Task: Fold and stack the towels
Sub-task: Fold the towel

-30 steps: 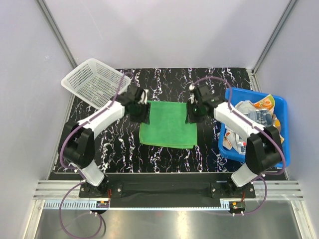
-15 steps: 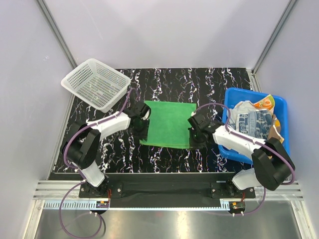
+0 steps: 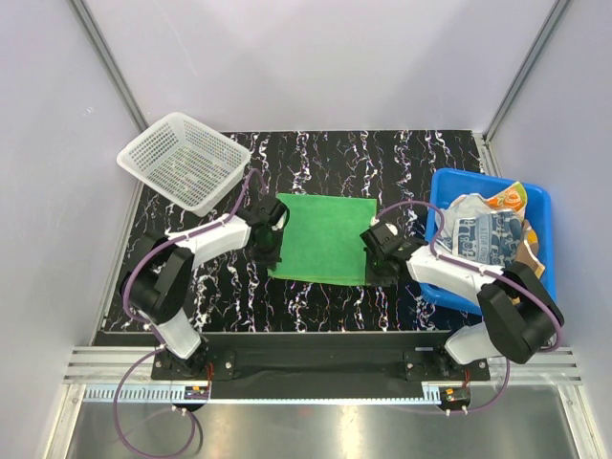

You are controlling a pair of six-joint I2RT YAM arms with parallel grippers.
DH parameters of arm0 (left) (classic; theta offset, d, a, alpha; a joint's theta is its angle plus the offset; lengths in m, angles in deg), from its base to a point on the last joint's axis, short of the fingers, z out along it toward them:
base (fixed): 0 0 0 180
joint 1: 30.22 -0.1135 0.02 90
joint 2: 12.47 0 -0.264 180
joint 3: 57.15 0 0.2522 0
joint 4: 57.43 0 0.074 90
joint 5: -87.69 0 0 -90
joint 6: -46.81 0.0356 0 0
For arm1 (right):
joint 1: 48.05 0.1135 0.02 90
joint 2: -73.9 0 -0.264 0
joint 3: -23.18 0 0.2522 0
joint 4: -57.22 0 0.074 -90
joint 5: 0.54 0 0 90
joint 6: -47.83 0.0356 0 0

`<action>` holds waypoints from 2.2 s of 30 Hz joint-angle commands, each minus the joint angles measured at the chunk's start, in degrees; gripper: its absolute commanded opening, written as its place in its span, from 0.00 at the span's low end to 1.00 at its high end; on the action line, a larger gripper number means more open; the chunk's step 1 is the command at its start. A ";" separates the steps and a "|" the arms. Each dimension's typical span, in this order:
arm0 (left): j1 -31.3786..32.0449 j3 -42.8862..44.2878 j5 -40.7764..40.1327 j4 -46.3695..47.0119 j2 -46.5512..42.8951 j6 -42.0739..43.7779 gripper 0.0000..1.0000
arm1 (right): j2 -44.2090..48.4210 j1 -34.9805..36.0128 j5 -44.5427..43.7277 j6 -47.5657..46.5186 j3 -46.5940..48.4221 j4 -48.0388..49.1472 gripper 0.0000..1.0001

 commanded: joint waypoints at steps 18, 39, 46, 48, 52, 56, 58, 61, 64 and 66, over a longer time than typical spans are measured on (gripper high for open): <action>0.29 3.42 -6.64 -6.02 0.04 -0.94 0.00 | -1.82 0.60 -5.18 2.69 -0.98 -2.96 0.00; 0.20 3.69 -2.42 -2.77 -0.15 -2.08 0.38 | -8.77 0.43 -10.80 7.44 13.44 -8.94 0.32; 0.20 2.81 -2.51 -1.28 2.32 -2.61 0.39 | -10.26 0.34 -13.00 10.43 11.95 -9.47 0.32; 0.12 2.81 -2.86 -1.45 2.93 -2.69 0.36 | -10.70 0.43 -13.35 10.43 11.25 -8.86 0.32; 0.20 2.72 -3.12 -1.36 3.38 -2.52 0.21 | -11.14 0.43 -12.48 10.87 10.28 -7.37 0.31; 0.12 2.89 -2.86 -1.54 3.55 -2.69 0.04 | -12.11 0.43 -12.12 11.04 10.10 -7.01 0.24; 0.12 2.98 -2.86 -1.71 3.47 -2.69 0.00 | -12.02 0.42 -12.30 11.04 9.84 -6.92 0.17; 0.12 3.33 -3.21 -2.50 2.94 -2.78 0.00 | -11.32 0.43 -12.74 10.69 10.18 -7.27 0.04; 0.03 4.21 -3.91 -3.73 2.24 -2.78 0.00 | -10.62 0.43 -12.56 10.08 11.06 -7.88 0.00; 0.12 4.91 -4.44 -4.61 1.88 -2.78 0.00 | -10.27 0.34 -12.30 9.72 11.68 -8.15 0.00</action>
